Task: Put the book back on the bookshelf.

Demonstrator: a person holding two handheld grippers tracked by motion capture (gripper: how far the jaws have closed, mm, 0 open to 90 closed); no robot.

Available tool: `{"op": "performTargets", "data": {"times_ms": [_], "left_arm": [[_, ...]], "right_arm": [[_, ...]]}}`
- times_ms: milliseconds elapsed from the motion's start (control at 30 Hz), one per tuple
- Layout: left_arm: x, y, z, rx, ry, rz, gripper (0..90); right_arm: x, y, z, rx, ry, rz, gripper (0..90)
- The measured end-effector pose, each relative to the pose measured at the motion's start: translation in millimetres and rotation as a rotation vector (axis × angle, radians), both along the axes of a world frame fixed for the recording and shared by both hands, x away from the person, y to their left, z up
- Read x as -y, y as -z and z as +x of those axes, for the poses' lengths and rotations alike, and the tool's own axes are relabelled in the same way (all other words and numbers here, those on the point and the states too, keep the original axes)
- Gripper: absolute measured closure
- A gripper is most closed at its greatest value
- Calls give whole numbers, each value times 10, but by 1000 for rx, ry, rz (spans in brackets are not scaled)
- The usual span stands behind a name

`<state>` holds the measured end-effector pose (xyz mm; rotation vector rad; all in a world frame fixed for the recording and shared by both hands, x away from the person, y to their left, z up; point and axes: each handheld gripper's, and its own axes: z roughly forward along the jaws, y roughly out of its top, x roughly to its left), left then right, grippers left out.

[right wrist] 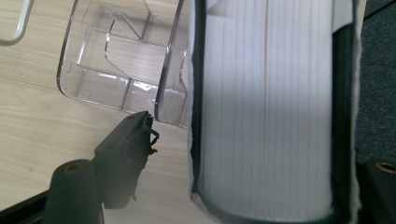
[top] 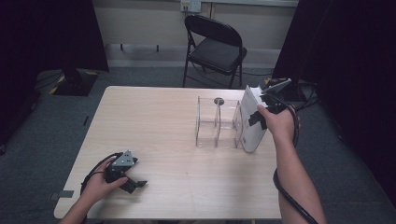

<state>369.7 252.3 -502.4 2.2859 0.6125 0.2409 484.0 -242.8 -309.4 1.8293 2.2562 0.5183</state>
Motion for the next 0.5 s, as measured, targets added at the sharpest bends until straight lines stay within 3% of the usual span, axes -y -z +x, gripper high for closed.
{"op": "performTargets", "data": {"times_ms": [500], "left_arm": [[1,0,-2,3,-3,3,0]], "right_arm": [[60,12,-122,6,-24,11,252]]}}
